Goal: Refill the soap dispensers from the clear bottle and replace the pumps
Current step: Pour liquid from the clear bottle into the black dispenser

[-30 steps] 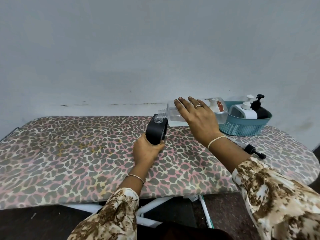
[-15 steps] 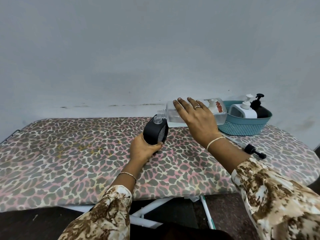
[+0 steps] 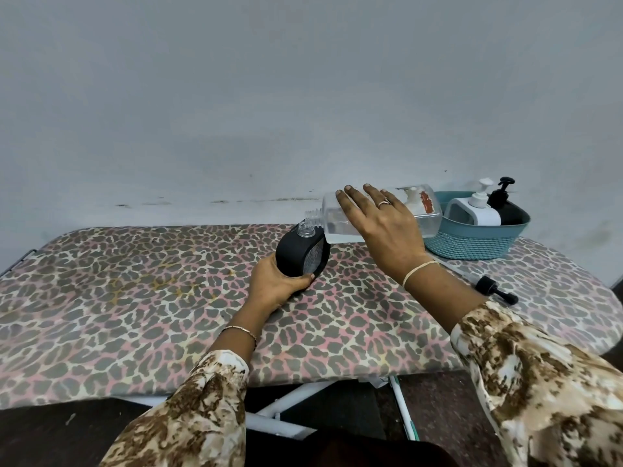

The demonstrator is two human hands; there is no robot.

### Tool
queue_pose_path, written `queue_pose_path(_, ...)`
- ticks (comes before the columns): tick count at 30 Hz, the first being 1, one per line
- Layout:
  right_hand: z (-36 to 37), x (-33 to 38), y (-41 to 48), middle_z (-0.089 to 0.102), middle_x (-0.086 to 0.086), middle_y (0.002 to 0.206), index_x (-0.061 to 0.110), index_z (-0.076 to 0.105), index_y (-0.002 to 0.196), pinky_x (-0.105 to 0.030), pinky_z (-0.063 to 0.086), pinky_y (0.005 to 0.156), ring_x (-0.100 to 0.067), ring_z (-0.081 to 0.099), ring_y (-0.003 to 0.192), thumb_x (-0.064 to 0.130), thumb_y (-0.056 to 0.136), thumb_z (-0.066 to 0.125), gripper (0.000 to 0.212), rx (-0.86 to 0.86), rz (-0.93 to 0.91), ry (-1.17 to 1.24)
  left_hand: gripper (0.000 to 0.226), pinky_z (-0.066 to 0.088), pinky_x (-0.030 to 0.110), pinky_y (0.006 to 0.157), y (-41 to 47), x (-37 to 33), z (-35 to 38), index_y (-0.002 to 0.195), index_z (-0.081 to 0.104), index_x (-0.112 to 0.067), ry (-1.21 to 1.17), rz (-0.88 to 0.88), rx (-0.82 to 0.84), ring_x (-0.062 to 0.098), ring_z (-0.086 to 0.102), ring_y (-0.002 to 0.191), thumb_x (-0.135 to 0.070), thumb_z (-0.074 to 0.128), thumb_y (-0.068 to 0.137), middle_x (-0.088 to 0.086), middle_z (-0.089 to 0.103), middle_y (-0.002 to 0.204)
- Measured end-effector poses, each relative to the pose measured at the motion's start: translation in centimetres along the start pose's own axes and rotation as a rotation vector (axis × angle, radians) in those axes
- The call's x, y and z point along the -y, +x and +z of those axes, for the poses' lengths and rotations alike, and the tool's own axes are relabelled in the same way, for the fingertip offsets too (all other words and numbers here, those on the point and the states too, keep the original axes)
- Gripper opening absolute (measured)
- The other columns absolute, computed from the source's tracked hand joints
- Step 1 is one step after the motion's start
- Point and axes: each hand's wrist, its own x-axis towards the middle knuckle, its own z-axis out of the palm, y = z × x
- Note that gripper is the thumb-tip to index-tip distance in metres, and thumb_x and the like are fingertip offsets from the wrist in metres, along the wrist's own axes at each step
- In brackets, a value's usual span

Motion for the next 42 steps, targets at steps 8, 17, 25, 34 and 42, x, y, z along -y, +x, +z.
queue_pose_path(8, -0.1, 0.0, 0.0, 0.053, -0.014, 0.139, 0.009, 0.044, 0.142, -0.044, 0.044, 0.101, -0.036, 0.054, 0.123, -0.008, 0.080, 0.052, 0.065, -0.005, -0.009, -0.018, 0.052, 0.053, 0.034, 0.092, 0.2, 0.2, -0.1, 0.103, 0.064, -0.013, -0.027, 0.005, 0.018, 0.018, 0.067, 0.100, -0.010, 0.091, 0.058, 0.004, 0.071, 0.105)
queue_pose_path(17, -0.3, -0.1, 0.1, 0.052, -0.016, 0.139, 0.007, 0.043, 0.142, -0.045, 0.043, 0.101, -0.038, 0.053, 0.123, -0.007, 0.079, 0.048, 0.064, -0.006, -0.021, -0.036, 0.053, 0.049, 0.025, 0.089, -0.1, -0.4, -0.3, 0.106, 0.061, -0.012, -0.043, 0.001, 0.039, 0.015, 0.064, 0.098, -0.007, 0.089, 0.062, 0.000, 0.066, 0.100)
queue_pose_path(25, -0.2, -0.1, 0.0, 0.052, -0.014, 0.139, 0.009, 0.042, 0.143, -0.044, 0.042, 0.102, -0.036, 0.053, 0.124, -0.008, 0.079, 0.055, 0.067, -0.015, -0.029, -0.046, 0.046, 0.046, 0.005, 0.062, -0.4, -0.5, -0.3, 0.102, 0.061, -0.013, -0.038, 0.000, 0.023, 0.007, 0.064, 0.080, -0.001, 0.084, 0.064, 0.000, 0.067, 0.094)
queue_pose_path(34, -0.4, -0.2, 0.0, 0.053, -0.015, 0.138, 0.008, 0.044, 0.142, -0.045, 0.042, 0.102, -0.037, 0.054, 0.123, -0.006, 0.080, 0.042, 0.064, -0.019, -0.037, -0.050, 0.049, 0.048, 0.021, 0.082, -0.5, -0.7, -0.3, 0.107, 0.059, -0.011, -0.064, -0.006, 0.035, 0.015, 0.063, 0.096, 0.000, 0.083, 0.065, 0.001, 0.066, 0.100)
queue_pose_path(42, -0.3, -0.2, 0.1, 0.053, -0.016, 0.138, 0.008, 0.043, 0.142, -0.046, 0.042, 0.102, -0.037, 0.053, 0.124, -0.007, 0.078, 0.053, 0.067, -0.036, -0.050, -0.051, 0.050, 0.047, 0.022, 0.085, -0.5, -1.0, -0.5, 0.104, 0.056, -0.015, -0.103, -0.030, 0.063, 0.014, 0.062, 0.096, 0.001, 0.083, 0.066, 0.001, 0.065, 0.101)
